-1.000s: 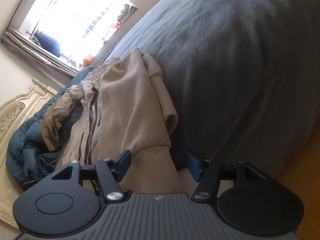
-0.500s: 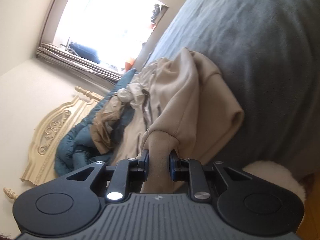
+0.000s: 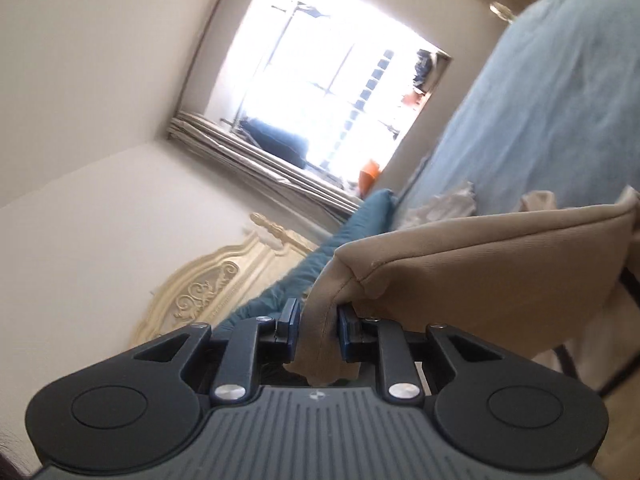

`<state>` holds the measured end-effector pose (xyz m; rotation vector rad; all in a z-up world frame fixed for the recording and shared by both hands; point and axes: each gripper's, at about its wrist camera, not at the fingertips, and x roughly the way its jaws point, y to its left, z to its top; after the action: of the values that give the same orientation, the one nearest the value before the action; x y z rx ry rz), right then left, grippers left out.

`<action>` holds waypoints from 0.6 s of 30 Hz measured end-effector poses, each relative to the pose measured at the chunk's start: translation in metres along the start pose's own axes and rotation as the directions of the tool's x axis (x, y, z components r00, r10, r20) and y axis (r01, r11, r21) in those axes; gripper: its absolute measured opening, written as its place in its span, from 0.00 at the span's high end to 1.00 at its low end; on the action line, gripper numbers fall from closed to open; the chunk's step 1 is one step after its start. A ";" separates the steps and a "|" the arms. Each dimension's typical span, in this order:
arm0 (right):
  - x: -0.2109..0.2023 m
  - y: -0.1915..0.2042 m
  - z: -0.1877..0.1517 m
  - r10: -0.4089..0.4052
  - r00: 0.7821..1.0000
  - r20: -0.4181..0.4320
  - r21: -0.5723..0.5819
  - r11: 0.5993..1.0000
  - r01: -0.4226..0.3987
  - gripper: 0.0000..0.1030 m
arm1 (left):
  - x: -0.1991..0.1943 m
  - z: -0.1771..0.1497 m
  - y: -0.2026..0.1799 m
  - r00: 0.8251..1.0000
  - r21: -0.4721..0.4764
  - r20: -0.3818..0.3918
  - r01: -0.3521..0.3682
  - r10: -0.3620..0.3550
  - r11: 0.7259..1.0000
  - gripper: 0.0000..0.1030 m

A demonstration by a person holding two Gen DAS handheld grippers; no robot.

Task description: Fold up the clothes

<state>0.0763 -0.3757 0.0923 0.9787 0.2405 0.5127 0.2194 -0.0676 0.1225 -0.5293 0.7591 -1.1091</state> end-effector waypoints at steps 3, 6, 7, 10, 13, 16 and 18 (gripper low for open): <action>0.037 0.006 -0.033 0.014 0.998 -0.056 -0.048 0.999 -0.017 0.79 | -0.033 0.004 0.028 0.999 0.020 0.037 -0.017 0.016 1.000 0.94; 0.078 -0.020 -0.092 -0.023 0.979 -0.201 -0.019 1.000 0.020 0.79 | -0.050 -0.030 0.088 0.994 -0.048 -0.007 -0.111 0.110 0.993 0.94; 0.092 -0.032 -0.113 -0.046 0.965 -0.258 -0.014 0.999 0.044 0.79 | -0.053 -0.045 0.111 0.988 -0.080 -0.034 -0.152 0.150 0.985 0.94; 0.128 -0.065 -0.166 -0.130 0.909 -0.396 0.004 0.990 0.143 0.79 | -0.062 -0.088 0.188 0.965 -0.235 -0.131 -0.254 0.229 0.938 0.95; 0.148 -0.064 -0.176 -0.139 0.898 -0.418 -0.004 0.988 0.151 0.82 | -0.077 -0.096 0.220 0.967 -0.307 -0.121 -0.250 0.223 0.918 0.96; 0.152 -0.044 -0.176 -0.120 0.917 -0.380 -0.056 0.993 0.107 0.82 | -0.098 -0.068 0.195 0.980 -0.208 -0.025 -0.201 0.200 0.957 0.96; 0.155 -0.024 -0.172 -0.093 0.938 -0.335 -0.114 0.992 0.058 0.83 | -0.113 -0.049 0.171 0.980 -0.116 0.033 -0.190 0.195 0.975 0.96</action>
<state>0.1449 -0.1817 -0.0165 0.7736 0.5552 0.6169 0.2555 0.0994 -0.0005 -0.5610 0.8203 -0.8760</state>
